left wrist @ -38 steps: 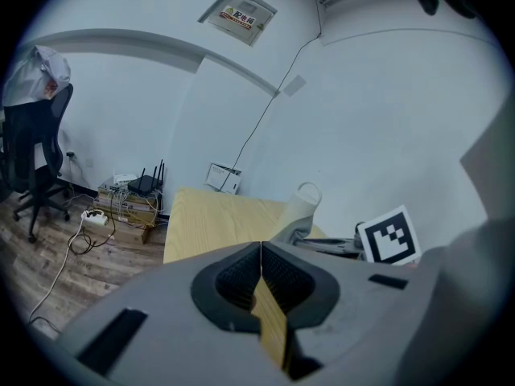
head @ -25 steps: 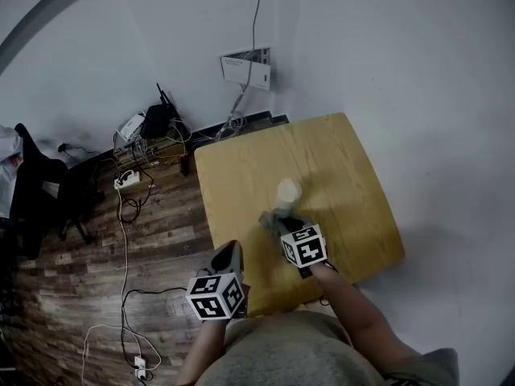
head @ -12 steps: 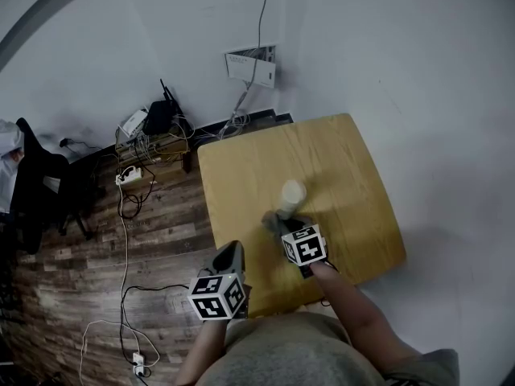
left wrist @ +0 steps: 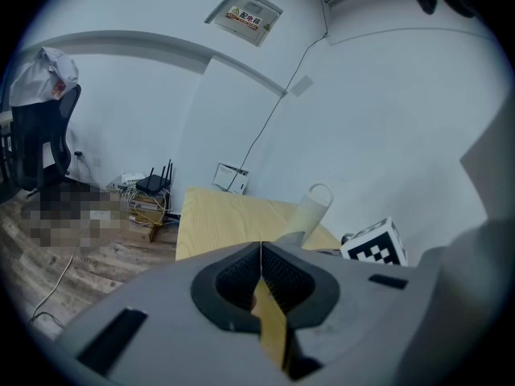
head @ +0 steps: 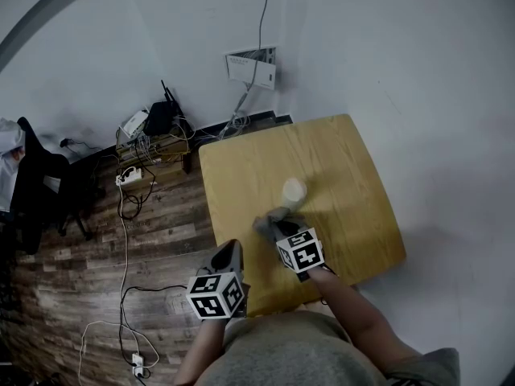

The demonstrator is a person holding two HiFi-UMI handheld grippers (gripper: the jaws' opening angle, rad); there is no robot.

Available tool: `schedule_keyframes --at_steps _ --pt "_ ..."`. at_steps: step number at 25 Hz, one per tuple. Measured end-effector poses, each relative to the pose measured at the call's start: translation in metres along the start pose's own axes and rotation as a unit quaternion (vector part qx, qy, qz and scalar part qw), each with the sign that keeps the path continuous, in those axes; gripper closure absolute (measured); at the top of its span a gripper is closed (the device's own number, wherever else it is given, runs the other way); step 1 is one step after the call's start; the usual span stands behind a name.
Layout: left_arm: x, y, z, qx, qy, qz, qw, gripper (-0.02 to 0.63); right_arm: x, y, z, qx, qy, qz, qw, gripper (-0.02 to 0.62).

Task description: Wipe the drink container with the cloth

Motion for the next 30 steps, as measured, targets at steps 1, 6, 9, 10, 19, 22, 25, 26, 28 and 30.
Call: schedule_keyframes --at_steps 1,6,9,10,19,22,25,26,28,30 --pt "0.000 0.000 -0.001 0.000 -0.001 0.000 1.0000 0.603 -0.003 0.005 -0.001 -0.005 -0.005 -0.003 1.000 0.586" --pt "-0.001 0.002 -0.003 0.000 -0.004 0.001 1.0000 0.603 -0.022 0.026 -0.004 -0.028 -0.030 -0.017 0.999 0.586" --pt "-0.001 0.001 -0.005 0.001 -0.008 0.000 1.0000 0.603 -0.037 0.039 -0.007 -0.044 -0.047 -0.028 0.998 0.586" --pt "0.000 0.001 -0.006 0.001 -0.008 0.000 1.0000 0.603 -0.042 0.044 -0.008 -0.048 -0.054 -0.032 0.997 0.586" --pt "-0.001 0.002 -0.011 0.002 -0.016 -0.002 0.9999 0.603 -0.100 0.059 -0.031 -0.048 -0.126 -0.075 0.988 0.586" --pt "-0.002 0.001 -0.012 0.003 -0.017 -0.002 0.9999 0.603 -0.112 0.057 -0.042 -0.033 -0.144 -0.088 0.985 0.586" --pt "-0.003 0.001 -0.013 0.005 -0.016 -0.002 0.9998 0.603 -0.120 0.055 -0.051 -0.019 -0.157 -0.089 0.983 0.585" --pt "-0.003 0.000 -0.013 0.006 -0.016 -0.001 0.9998 0.603 -0.121 0.054 -0.053 -0.014 -0.160 -0.089 0.983 0.586" --pt "-0.002 -0.001 -0.013 0.008 -0.016 0.000 0.9998 0.603 -0.121 0.050 -0.058 -0.003 -0.165 -0.088 0.982 0.585" --pt "-0.001 -0.003 -0.013 0.009 -0.016 0.001 0.9998 0.603 -0.120 0.045 -0.061 0.009 -0.169 -0.086 0.982 0.586"
Point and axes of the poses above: the fingertips, and each gripper's own axes: z forward along the fingers, y to its left, x out of its underside, the point moved 3 cm from there along -z, backward along the fingers, and after that the axes turned 14 degrees about -x, right-handed, at the moved point
